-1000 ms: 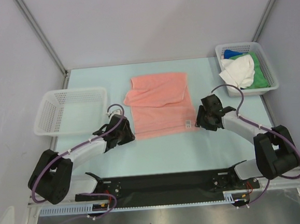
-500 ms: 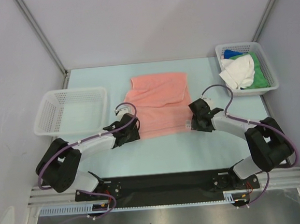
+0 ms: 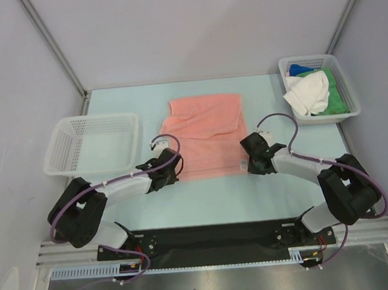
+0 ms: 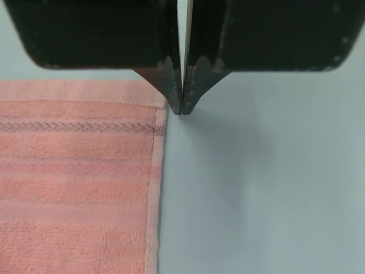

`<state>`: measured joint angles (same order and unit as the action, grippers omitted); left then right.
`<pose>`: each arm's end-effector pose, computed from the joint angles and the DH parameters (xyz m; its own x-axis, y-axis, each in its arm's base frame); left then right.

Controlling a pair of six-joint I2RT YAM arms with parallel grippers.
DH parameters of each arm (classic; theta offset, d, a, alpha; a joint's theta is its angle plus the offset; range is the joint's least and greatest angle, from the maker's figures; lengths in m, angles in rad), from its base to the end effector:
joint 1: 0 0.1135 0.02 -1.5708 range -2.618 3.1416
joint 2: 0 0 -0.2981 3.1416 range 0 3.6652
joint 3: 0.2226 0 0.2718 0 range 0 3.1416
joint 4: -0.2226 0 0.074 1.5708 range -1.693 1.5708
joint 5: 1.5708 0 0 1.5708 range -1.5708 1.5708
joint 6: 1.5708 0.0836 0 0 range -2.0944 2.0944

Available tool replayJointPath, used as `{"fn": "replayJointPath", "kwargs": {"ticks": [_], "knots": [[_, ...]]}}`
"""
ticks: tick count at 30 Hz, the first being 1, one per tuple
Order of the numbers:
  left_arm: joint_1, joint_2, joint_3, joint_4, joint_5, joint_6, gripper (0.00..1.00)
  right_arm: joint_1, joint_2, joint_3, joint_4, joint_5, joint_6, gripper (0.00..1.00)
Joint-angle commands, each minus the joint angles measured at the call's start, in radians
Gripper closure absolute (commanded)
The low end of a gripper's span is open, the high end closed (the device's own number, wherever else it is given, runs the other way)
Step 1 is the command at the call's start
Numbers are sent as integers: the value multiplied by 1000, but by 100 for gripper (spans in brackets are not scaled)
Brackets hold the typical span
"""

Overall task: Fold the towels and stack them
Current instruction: Fold the towel

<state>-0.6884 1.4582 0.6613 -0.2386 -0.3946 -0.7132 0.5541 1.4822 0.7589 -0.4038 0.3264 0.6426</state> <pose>0.2458 -0.1606 0.1320 -0.7870 -0.1347 -0.6021 -0.1056 0.9909 -0.0837 0.2674 0.1339 0.1416 -0.8434 0.1457 -0.5172 0.1550 0.9876 0.0254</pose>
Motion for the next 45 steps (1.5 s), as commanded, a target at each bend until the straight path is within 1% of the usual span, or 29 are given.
{"fn": "replayJointPath", "kwargs": {"ticks": [1, 3, 4, 5, 6, 8, 9, 10, 12, 14, 16, 19, 22, 24, 25, 27, 28, 31, 32, 34, 36, 41, 43, 45], "knots": [[-25, -56, -41, -50, 63, -25, 96, 38, -90, -30, -133, -32, 43, 88], [-30, -97, -55, -70, 69, -28, 99, 56, -131, -55, -158, -47, 72, 89], [-31, -114, -58, -77, 74, -29, 98, 73, -160, -59, -183, -52, 83, 89], [-31, -128, -68, -80, 80, -25, 96, 79, -171, -67, -197, -49, 88, 88], [-33, -157, -71, -83, 85, -26, 83, 82, -177, -75, -210, -47, 98, 89], [-34, -185, -71, -99, 89, -31, 74, 96, -197, -90, -239, -52, 107, 89], [-36, -197, -68, -108, 88, -32, 66, 104, -204, -107, -250, -55, 123, 90], [-36, -223, -65, -125, 83, -37, 61, 118, -218, -115, -251, -59, 132, 90], [-36, -248, -62, -137, 80, -46, 55, 147, -220, -130, -265, -56, 152, 90], [-36, -265, -65, -131, 80, -46, 51, 161, -223, -145, -262, -50, 172, 89], [-36, -237, -65, -107, 85, -46, 48, 162, -221, -156, -251, -55, 181, 88], [-37, -197, -74, -53, 115, -40, 47, 165, -221, -155, -242, -55, 181, 88], [-37, -148, -84, -15, 108, -49, 46, 165, -220, -147, -240, -55, 183, 87], [-37, -115, -94, 7, 99, -51, 47, 165, -217, -144, -236, -53, 178, 87], [-37, -105, -103, 21, 100, -51, 49, 165, -215, -144, -234, -55, 178, 87], [-37, -87, -109, 28, 99, -52, 63, 167, -217, -145, -233, -56, 178, 87], [-37, -85, -117, 28, 97, -55, 75, 167, -220, -147, -239, -58, 180, 87], [-37, -88, -137, 25, 92, -58, 87, 167, -238, -151, -245, -52, 180, 87], [-37, -94, -138, 19, 92, -58, 95, 167, -243, -151, -250, -52, 180, 86], [-37, -120, -150, -2, 94, -58, 100, 167, -253, -155, -263, -50, 180, 86], [-39, -150, -157, -27, 97, -68, 100, 165, -267, -155, -277, -53, 180, 86], [-42, -281, -175, -142, 115, -91, 100, 165, -322, -159, -316, -81, 183, 85], [-42, -303, -184, -174, 126, -95, 100, 167, -336, -165, -320, -99, 184, 85], [-42, -318, -193, -173, 163, -94, 99, 168, -349, -173, -322, -112, 187, 85]]}}
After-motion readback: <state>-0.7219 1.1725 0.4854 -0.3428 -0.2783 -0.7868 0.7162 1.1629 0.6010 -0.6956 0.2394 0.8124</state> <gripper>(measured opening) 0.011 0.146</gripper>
